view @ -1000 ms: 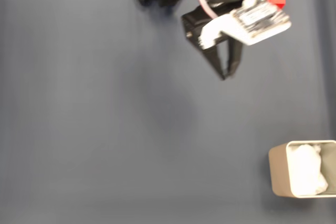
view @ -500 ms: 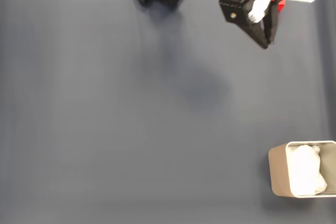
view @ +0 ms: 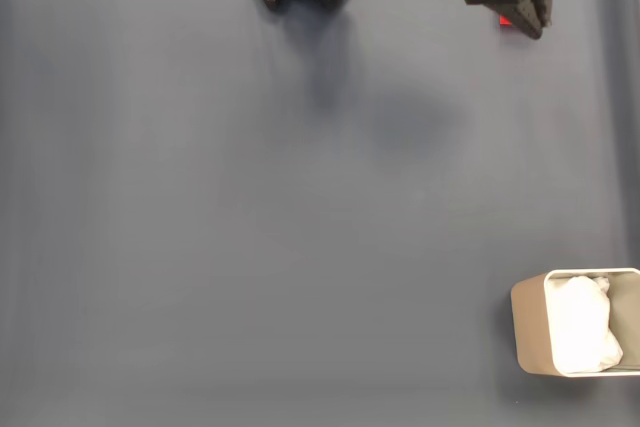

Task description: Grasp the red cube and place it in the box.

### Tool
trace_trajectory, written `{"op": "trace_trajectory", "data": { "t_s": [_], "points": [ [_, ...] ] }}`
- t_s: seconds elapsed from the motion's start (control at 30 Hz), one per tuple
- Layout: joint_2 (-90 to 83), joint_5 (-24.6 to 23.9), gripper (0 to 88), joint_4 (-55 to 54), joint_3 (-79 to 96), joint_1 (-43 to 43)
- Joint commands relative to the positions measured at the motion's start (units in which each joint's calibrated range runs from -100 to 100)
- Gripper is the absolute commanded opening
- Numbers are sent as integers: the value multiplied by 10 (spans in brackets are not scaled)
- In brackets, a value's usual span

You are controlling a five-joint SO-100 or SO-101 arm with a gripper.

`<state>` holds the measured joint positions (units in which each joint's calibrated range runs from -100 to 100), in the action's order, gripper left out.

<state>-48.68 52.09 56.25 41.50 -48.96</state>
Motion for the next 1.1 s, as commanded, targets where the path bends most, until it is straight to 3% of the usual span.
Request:
{"op": "trace_trajectory", "data": {
  "t_s": [0.0, 1.07],
  "points": [
    [-25, 2, 20, 3, 4, -22],
    [-40, 17, 154, -20, 100, -155]
  ]
}}
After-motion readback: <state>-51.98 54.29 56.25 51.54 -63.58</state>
